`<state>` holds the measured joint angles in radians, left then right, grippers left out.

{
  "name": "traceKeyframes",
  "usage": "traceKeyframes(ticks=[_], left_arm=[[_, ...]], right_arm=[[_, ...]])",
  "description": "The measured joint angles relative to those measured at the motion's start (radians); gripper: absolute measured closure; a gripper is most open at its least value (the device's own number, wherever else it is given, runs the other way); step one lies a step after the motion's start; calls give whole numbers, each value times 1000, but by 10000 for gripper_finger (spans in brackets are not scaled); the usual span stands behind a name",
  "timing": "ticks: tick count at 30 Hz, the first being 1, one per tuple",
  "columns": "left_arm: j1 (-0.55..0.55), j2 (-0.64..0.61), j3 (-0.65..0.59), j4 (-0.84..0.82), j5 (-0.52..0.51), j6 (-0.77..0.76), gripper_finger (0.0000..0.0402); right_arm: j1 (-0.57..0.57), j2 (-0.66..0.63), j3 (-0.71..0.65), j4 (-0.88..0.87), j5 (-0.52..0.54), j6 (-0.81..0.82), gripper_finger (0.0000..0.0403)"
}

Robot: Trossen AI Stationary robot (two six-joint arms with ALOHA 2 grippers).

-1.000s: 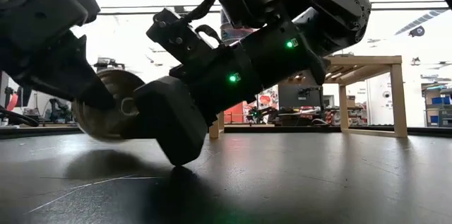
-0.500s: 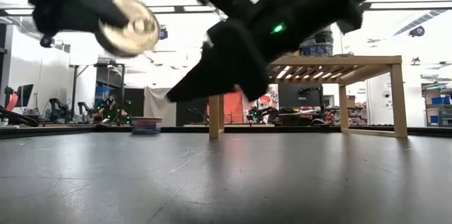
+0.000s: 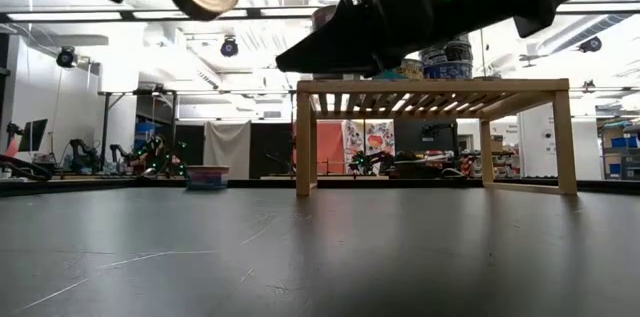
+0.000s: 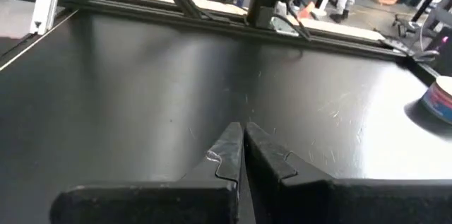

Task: Stack canned seafood by type on shelf
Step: Put the blue-pink tuna can on the shelf

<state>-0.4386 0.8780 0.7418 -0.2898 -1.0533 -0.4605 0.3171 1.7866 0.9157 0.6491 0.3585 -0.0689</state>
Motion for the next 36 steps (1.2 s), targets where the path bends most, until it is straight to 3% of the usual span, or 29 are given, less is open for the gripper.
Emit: traceKeyframes(ticks=[9,13,20,25,29,33,36], left_arm=[[237,-179,6,133,235,260,229],[380,-175,6,144,390,326,229],[607,-120,6,219,467,374,229],[796,-89,6,341,686,381,229],[974,-34,18,378,965,349,229],[1113,54,36,382,1043,319,229],[1209,143,65,432,1237,271,229]], right_arm=[[-2,3,5,-8,0,16,394],[-5,3,7,-8,0,6,394],[-10,4,8,-11,0,15,394],[-10,4,8,-17,0,17,394],[-10,5,8,-24,0,16,394],[-10,5,8,-30,0,16,394],[-13,5,8,-43,0,16,394]])
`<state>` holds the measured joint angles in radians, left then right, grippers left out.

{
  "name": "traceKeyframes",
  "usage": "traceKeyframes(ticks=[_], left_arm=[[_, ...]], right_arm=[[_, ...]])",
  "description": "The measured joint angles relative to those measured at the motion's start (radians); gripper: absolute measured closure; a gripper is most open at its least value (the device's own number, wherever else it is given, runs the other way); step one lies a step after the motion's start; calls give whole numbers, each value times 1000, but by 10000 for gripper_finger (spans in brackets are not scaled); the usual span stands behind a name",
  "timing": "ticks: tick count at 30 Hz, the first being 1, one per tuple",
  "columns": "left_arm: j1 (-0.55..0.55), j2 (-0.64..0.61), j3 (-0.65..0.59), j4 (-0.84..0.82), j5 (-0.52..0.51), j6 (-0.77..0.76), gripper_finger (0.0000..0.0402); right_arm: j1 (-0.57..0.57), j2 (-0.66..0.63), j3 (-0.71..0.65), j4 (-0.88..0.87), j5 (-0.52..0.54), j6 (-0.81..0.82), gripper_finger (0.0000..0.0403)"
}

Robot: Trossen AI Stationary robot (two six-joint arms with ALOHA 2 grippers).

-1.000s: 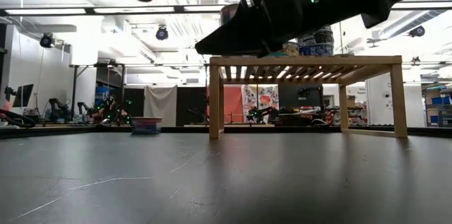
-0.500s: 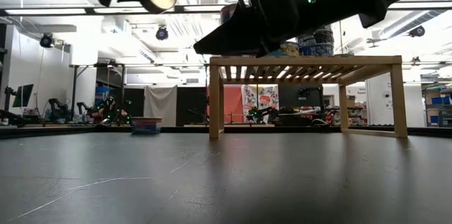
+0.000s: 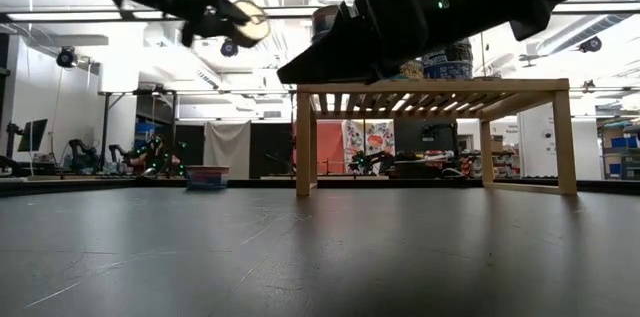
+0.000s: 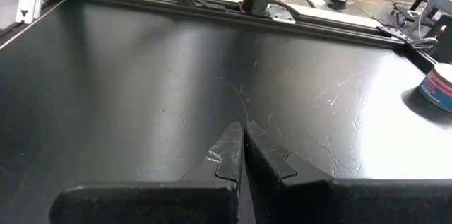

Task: Stack canned seafood by type on shelf
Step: Put the blue-pink tuna can on the shelf

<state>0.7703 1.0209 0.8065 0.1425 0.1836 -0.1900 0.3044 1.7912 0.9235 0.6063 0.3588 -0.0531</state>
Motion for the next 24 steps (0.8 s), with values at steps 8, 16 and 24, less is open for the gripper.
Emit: traceKeyframes(ticks=[8,16,24], left_arm=[[123,284,169,53,251,-219,229],[120,518,347,56,434,-339,229],[121,601,387,60,514,-384,229]], right_arm=[[-16,0,0,-35,0,22,394],[-20,-2,-2,-64,8,40,394],[-14,-87,-28,-143,66,77,394]])
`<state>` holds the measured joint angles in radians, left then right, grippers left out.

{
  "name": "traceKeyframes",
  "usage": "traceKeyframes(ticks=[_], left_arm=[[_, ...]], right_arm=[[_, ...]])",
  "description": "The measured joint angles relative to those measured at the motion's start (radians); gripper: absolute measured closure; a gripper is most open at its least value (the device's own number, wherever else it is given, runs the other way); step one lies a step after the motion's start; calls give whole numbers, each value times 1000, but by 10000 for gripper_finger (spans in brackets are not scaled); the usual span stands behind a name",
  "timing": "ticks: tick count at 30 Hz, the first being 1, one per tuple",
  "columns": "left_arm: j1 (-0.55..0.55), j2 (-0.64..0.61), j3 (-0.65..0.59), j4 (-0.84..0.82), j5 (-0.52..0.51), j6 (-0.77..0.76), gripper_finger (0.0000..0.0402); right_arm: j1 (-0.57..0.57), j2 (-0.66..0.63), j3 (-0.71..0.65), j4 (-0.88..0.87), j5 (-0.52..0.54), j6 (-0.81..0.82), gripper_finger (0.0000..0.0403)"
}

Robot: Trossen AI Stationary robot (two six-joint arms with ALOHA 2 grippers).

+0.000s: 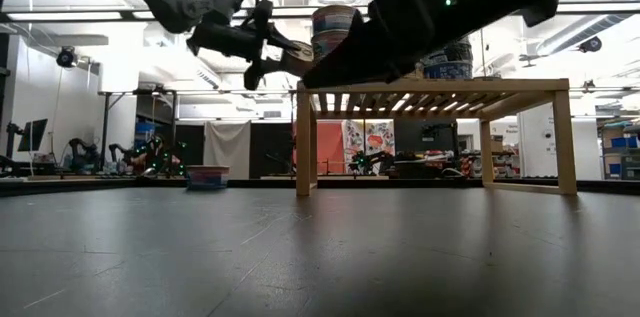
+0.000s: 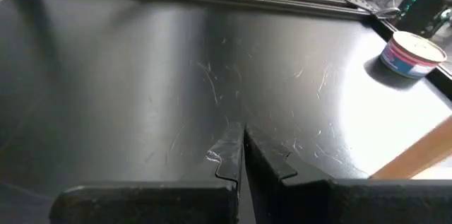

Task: Stack canned seafood by type on shelf
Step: Put the blue-pink tuna can on the shelf

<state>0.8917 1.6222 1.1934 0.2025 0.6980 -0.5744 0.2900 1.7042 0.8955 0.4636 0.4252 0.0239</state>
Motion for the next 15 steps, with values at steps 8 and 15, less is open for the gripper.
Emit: traceKeyframes(ticks=[8,15], left_arm=[[-1,14,-32,-1,77,-49,229],[-24,14,-47,-1,29,-57,229]], right_arm=[[2,-49,-11,-13,-6,44,394],[7,-51,-11,-10,-6,71,394]])
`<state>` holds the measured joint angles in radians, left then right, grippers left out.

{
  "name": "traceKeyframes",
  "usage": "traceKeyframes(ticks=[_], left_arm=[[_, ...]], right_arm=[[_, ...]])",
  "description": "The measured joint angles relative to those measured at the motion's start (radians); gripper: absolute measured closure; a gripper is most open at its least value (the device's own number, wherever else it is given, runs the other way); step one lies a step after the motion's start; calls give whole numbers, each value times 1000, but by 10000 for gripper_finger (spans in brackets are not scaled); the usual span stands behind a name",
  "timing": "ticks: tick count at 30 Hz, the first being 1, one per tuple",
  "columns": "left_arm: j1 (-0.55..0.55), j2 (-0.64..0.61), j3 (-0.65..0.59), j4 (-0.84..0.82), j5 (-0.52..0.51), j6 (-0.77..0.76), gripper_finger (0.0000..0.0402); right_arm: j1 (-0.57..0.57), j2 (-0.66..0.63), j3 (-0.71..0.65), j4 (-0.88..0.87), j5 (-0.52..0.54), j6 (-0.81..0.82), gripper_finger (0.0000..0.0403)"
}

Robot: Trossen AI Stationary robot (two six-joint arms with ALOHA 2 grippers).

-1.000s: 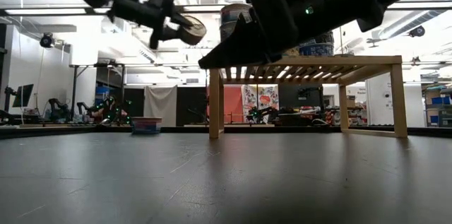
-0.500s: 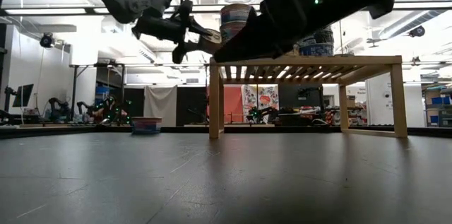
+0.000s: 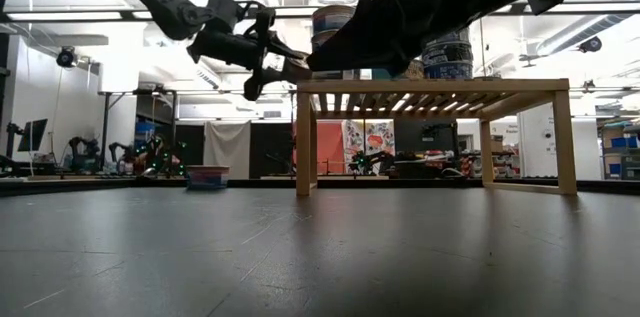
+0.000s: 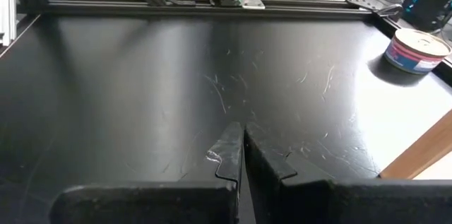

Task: Stack canned seafood by type on shelf
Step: Put the blue-pink tuna can on the shelf

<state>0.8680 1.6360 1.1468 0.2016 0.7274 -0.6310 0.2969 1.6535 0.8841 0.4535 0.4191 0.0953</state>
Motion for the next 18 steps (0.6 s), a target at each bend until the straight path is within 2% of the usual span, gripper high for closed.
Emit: traceKeyframes(ticks=[18], left_arm=[[-54,5,-5,15,-54,-5,229]], right_arm=[[12,0,0,0,0,27,394]])
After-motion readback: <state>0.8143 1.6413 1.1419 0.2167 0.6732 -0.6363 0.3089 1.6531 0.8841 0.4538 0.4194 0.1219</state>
